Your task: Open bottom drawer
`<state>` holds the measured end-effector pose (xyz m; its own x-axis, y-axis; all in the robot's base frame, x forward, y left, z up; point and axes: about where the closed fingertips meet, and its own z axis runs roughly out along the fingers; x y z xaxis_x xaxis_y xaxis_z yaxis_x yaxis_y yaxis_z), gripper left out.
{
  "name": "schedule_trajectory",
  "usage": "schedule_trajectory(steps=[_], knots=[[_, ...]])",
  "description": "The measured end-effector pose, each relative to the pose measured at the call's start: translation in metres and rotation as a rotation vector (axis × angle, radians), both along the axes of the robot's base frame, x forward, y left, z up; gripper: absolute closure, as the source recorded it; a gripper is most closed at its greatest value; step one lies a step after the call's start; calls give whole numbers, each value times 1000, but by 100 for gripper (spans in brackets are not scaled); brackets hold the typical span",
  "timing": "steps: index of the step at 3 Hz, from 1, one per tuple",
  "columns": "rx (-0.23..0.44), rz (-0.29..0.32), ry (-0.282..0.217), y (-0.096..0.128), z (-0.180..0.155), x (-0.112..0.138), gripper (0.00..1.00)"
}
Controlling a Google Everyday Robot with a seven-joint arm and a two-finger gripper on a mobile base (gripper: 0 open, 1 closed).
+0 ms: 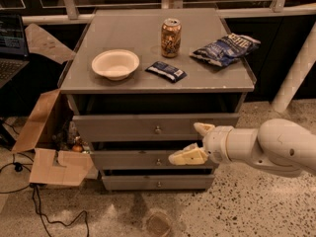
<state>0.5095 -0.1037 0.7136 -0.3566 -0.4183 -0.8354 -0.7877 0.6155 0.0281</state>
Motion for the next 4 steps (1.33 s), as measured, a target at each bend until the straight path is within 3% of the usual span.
schedule_trajectory(steps=[3, 4], knots=[[0, 3, -1, 0, 1, 0, 88], [-12, 8, -44, 6, 4, -4, 100]])
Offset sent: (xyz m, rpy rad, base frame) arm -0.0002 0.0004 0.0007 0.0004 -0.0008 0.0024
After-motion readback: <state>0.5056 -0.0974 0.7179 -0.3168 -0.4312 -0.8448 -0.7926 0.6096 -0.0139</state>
